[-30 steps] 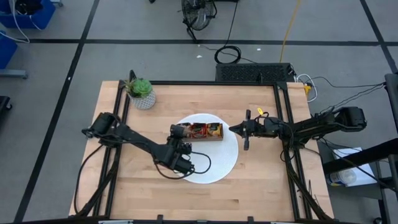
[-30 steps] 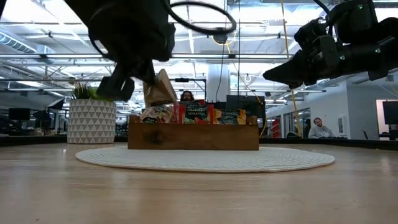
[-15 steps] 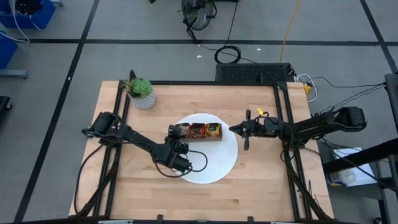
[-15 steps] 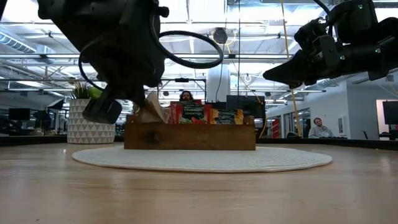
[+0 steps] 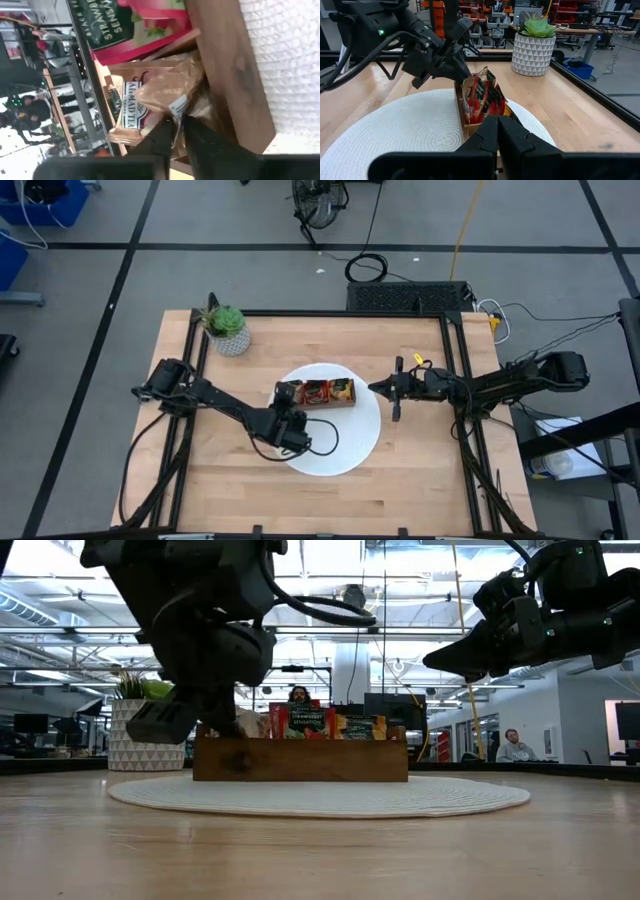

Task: Pick & Place Tea
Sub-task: Put the brown tea bag into the left section of the wooden organizer, then return to Home Position

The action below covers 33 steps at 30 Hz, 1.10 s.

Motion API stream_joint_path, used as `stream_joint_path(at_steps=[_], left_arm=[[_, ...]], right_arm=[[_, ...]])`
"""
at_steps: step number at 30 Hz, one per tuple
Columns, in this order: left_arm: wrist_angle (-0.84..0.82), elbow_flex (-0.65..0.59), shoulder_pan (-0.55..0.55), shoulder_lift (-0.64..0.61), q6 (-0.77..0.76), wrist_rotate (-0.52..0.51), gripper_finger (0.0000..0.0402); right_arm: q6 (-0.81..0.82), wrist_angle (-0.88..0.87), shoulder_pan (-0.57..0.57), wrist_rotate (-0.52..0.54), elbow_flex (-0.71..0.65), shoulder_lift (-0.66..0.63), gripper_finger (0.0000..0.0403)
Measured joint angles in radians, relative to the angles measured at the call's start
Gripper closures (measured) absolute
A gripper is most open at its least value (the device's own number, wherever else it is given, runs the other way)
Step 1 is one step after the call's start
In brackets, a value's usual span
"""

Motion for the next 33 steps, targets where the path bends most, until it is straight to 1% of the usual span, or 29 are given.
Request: stream_joint_path(at_steps=[5, 11, 14, 15, 18, 20, 21, 23, 24, 26, 27, 29, 30, 31, 32, 33], left_arm=[[-0.016, 0.041, -0.011, 0.002, -0.028, -0.022, 0.0298], [-0.022, 0.117, -0.019, 0.002, -0.036, -0.025, 0.0256], [-0.070, 0.172, -0.026, 0.002, -0.051, -0.023, 0.0236], [-0.100, 0.197, -0.028, 0.002, -0.072, -0.023, 0.0230], [-0.176, 0.284, -0.037, -0.022, -0.203, -0.019, 0.0216], [-0.156, 0.311, -0.045, -0.089, -0.305, -0.020, 0.0210], [-0.125, 0.308, -0.053, -0.139, -0.359, -0.038, 0.0207], [-0.048, 0.262, -0.070, -0.249, -0.431, -0.105, 0.0204], [-0.001, 0.215, -0.079, -0.304, -0.422, -0.150, 0.0203], [0.105, 0.086, -0.095, -0.423, -0.386, -0.216, 0.0202], [0.175, 0.012, -0.091, -0.484, -0.370, -0.220, 0.0202], [0.332, -0.140, -0.066, -0.619, -0.323, -0.190, 0.0201], [0.421, -0.233, -0.047, -0.699, -0.300, -0.157, 0.0201], [0.513, -0.324, -0.026, -0.767, -0.269, -0.101, 0.0201], [0.627, -0.414, 0.000, -0.825, -0.229, -0.022, 0.0201], [0.745, -0.501, 0.033, -0.879, -0.183, 0.079, 0.0201]], right_arm=[[0.000, 0.000, 0.000, 0.000, 0.000, 0.000, 0.0403], [0.000, 0.000, 0.000, 0.000, 0.000, 0.000, 0.0403], [0.000, 0.000, 0.000, 0.000, 0.000, 0.000, 0.0403], [0.000, -0.001, 0.000, 0.000, 0.000, 0.000, 0.0403], [0.000, -0.001, 0.000, 0.000, 0.000, 0.000, 0.0403], [0.005, 0.000, 0.000, 0.000, 0.000, 0.000, 0.0403], [0.011, 0.000, 0.000, 0.000, 0.000, 0.000, 0.0403], [0.026, 0.003, 0.000, -0.001, 0.000, -0.002, 0.0403], [0.027, 0.001, 0.000, -0.001, 0.000, -0.007, 0.0403], [0.031, 0.004, 0.000, -0.002, 0.000, -0.021, 0.0403], [0.042, 0.000, 0.000, -0.002, 0.000, -0.033, 0.0403], [0.081, -0.024, 0.001, -0.003, 0.000, -0.067, 0.0403], [0.099, -0.033, 0.001, -0.004, 0.000, -0.085, 0.0403], [0.110, -0.057, 0.001, -0.005, 0.000, -0.108, 0.0403], [0.115, -0.083, 0.001, -0.007, 0.000, -0.130, 0.0403], [0.116, -0.107, 0.001, -0.007, 0.000, -0.151, 0.0403]])
